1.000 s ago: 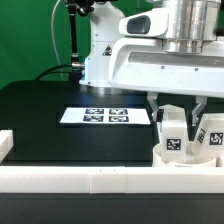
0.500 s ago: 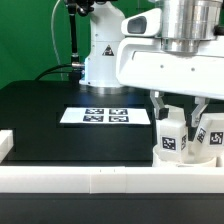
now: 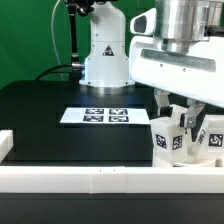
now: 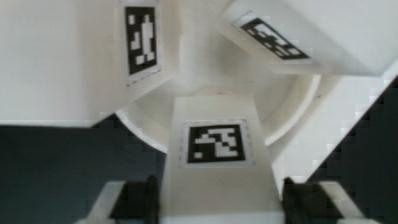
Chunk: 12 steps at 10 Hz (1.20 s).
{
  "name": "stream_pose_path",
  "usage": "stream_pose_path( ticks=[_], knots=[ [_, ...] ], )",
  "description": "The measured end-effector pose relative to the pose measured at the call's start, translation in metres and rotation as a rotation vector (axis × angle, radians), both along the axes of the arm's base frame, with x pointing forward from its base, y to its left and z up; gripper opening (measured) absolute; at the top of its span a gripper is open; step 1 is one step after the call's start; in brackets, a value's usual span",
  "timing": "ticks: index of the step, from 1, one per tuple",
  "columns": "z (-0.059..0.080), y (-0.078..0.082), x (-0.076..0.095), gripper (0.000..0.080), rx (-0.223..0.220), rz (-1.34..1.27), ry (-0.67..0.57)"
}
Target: Assemble stool
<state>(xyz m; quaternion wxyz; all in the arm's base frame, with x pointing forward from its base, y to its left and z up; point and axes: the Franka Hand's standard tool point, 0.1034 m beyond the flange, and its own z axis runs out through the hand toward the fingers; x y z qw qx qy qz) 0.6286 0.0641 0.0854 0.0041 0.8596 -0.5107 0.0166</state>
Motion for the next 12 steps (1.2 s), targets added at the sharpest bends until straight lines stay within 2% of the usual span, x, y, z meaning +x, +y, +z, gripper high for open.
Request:
stream_pose_path(
  ticks=[2, 4, 5, 6, 8, 10, 12],
  knots=[
    [0.0, -0.002, 0.0, 0.0331, 0.013, -0.104, -0.001],
    [0.0, -0.001, 0.0, 0.0355, 0.013, -0.103, -0.002],
    [0.001, -0.002, 0.0, 0.0568, 0.013, -0.093, -0.003],
    [0.013, -0.004, 0.002, 0.0625, 0.017, -0.048, -0.017],
    [0.042, -0.004, 0.003, 0.0642, 0.039, -0.011, -0.025],
    [0.033, -0.003, 0.001, 0.0648, 0.035, -0.007, -0.021],
    [0.034, -0.003, 0.002, 0.0649, 0.035, -0.006, -0.022]
  ],
)
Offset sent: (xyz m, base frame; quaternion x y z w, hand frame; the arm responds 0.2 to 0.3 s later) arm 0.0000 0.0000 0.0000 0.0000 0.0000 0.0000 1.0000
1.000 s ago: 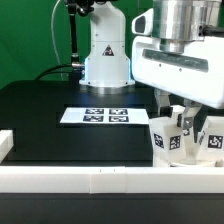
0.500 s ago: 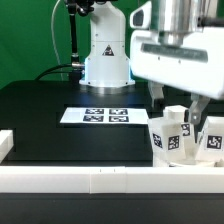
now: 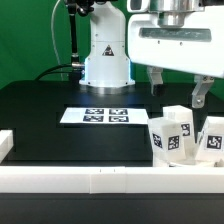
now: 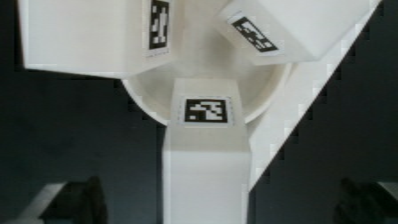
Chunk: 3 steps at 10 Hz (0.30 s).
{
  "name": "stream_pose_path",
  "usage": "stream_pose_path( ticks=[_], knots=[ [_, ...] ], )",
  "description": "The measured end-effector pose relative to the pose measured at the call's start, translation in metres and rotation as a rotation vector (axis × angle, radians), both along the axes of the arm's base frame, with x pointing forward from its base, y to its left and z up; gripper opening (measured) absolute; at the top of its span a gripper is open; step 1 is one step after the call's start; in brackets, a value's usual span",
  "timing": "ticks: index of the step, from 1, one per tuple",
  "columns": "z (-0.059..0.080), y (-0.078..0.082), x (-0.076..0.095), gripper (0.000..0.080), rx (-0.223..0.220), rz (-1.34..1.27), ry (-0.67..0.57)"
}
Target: Assemble stool
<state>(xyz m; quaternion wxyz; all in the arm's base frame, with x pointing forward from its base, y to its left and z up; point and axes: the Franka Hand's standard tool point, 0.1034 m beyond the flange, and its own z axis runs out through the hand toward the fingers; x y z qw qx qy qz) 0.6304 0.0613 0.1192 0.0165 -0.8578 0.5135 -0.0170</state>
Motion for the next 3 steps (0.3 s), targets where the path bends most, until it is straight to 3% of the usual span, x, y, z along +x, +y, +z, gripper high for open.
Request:
stream_pose_path(
  ticks=[3],
  knots=[
    [-0.0002, 0.0003, -0.0001, 0.0649, 0.0, 0.001, 0.0]
  ],
)
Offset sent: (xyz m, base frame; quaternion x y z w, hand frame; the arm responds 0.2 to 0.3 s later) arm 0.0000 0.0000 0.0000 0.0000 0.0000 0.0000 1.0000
